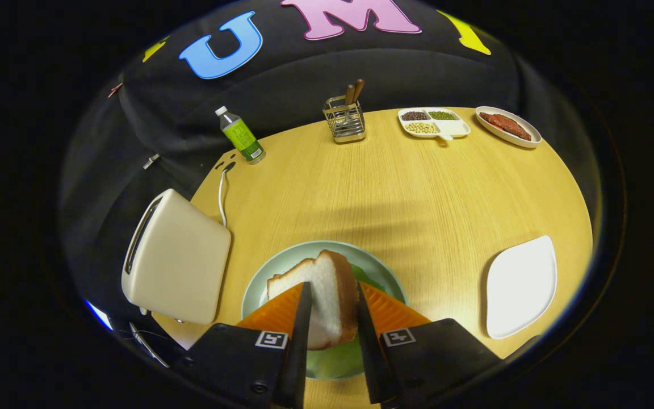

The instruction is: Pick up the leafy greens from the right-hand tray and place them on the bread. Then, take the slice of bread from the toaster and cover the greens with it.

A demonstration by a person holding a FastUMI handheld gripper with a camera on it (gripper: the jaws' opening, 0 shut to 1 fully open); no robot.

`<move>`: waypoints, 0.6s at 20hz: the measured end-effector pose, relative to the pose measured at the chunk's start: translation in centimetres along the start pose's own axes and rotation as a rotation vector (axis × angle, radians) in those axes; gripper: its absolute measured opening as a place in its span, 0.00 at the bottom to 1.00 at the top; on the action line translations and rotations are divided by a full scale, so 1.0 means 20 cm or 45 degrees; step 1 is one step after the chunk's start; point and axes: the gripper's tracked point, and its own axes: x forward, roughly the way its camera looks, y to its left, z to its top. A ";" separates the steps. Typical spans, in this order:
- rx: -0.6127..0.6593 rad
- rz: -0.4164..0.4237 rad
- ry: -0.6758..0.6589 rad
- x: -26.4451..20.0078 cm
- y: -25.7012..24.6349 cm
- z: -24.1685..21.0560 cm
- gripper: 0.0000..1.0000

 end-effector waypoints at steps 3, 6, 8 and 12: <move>-0.038 -0.050 -0.001 -0.03 -0.06 -0.02 0.58; -0.088 -0.055 -0.021 -0.10 -0.08 -0.02 0.84; -0.131 -0.086 -0.067 -0.18 -0.10 0.01 1.00; -0.186 -0.146 -0.246 -0.40 -0.15 0.17 0.99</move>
